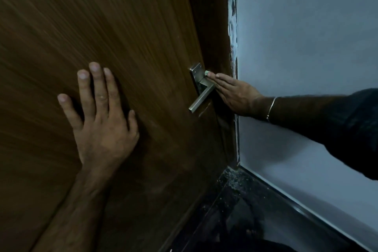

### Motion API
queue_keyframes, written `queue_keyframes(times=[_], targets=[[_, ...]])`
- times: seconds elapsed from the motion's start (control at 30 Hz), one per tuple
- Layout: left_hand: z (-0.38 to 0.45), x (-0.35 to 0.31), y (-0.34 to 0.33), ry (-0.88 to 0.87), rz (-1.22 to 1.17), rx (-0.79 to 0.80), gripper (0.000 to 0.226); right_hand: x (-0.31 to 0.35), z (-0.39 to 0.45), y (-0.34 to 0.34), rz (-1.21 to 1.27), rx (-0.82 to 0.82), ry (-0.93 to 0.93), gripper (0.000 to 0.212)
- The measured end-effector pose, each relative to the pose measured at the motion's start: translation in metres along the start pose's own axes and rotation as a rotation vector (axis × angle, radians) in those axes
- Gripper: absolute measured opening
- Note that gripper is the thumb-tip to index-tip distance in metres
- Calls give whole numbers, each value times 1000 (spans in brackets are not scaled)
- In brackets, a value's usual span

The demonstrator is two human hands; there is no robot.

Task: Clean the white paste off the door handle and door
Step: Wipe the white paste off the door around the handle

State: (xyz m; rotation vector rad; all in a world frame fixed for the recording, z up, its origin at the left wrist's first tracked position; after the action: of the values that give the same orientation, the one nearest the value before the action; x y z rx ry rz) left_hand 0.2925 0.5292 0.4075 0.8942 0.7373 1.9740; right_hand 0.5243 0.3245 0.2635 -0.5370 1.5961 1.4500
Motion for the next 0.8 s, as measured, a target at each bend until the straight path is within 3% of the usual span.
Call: queue_keyframes(times=[0.2, 0.33, 0.5, 0.57, 0.8], targets=[[-1, 2, -2, -14, 48, -41, 91, 35, -1, -20, 78, 154, 37, 58], [-1, 2, -2, -12, 66, -52, 91, 51, -1, -28, 288, 136, -55, 62], [-1, 0, 0, -2, 30, -21, 93, 82, 15, -10, 968, 149, -392, 83], [0, 0, 1, -11, 22, -9, 94, 94, 24, 1, 1242, 67, -529, 94], [-1, 3, 1, -21, 9, 0, 93, 122, 45, 14, 1859, -157, -919, 93]])
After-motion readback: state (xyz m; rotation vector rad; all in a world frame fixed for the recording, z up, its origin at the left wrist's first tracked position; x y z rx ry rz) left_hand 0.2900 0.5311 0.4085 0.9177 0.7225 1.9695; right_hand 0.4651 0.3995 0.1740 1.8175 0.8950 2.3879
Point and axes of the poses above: each hand's wrist, its own z-axis towards the middle knuckle, its own y-axis out of the back of the hand, x = y × z, the point moved 3 cm from there along z, towards the middle knuckle
